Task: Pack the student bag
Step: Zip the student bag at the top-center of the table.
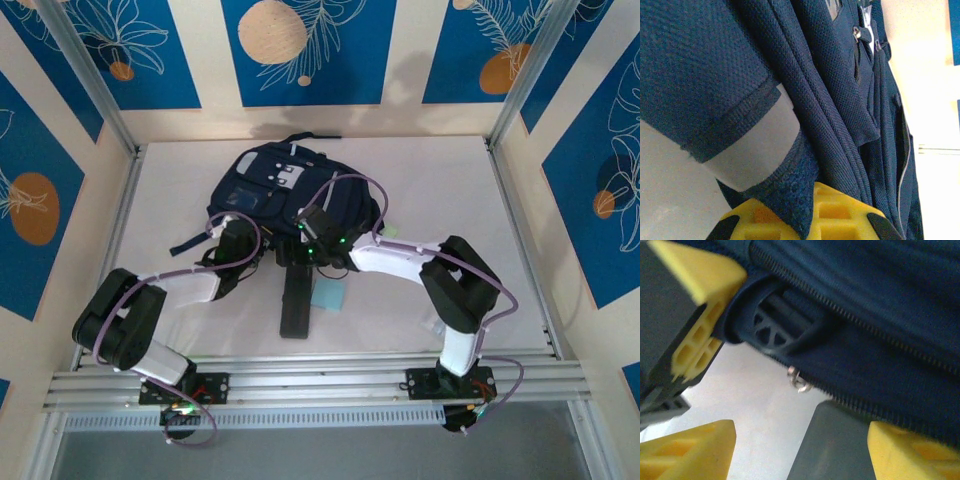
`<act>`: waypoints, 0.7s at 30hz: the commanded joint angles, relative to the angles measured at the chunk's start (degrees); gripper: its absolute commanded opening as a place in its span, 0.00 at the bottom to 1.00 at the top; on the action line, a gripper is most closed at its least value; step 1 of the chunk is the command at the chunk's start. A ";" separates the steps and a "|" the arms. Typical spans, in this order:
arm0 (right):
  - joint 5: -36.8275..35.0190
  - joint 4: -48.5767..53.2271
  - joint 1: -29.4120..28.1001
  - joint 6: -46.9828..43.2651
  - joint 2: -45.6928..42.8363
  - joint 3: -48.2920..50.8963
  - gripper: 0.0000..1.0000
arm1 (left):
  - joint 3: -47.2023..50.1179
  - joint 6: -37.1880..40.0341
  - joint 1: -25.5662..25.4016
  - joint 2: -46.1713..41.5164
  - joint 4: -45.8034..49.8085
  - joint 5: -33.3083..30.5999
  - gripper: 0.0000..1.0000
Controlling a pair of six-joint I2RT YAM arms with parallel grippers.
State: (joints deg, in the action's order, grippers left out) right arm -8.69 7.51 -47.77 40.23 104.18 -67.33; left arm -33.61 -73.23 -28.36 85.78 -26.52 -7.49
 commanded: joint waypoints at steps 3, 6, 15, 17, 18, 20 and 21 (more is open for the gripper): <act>-8.33 -4.30 -0.85 -0.36 5.13 -3.83 0.65 | -2.04 -2.21 -1.17 -2.59 -3.94 2.04 0.00; -13.04 -5.32 -1.89 0.28 7.69 -5.24 0.62 | -1.99 -2.60 -1.50 -2.95 -3.97 1.99 0.00; -25.80 -7.80 -4.22 8.01 9.22 -6.04 0.51 | -1.46 -4.77 -2.92 -3.51 -4.50 1.82 0.00; -29.95 -6.46 -4.83 9.52 10.54 -7.55 0.51 | -1.36 -5.48 -3.48 -3.21 -5.57 1.99 0.00; -31.16 -5.97 -5.00 9.96 11.10 -8.33 0.51 | -1.46 -5.66 -3.69 -3.03 -5.85 2.20 0.00; -32.21 -6.25 -5.13 9.56 12.54 -9.83 0.50 | -1.70 -5.95 -3.97 -2.64 -6.32 2.94 0.00; -32.53 -5.89 -5.05 9.51 13.06 -10.44 0.49 | -1.73 -6.11 -3.98 -2.42 -6.53 3.21 0.00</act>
State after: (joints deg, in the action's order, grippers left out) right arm -33.95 6.61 -53.45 48.49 114.89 -74.19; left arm -33.61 -77.93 -29.67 85.54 -27.00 -9.52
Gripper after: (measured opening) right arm 0.499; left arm 0.052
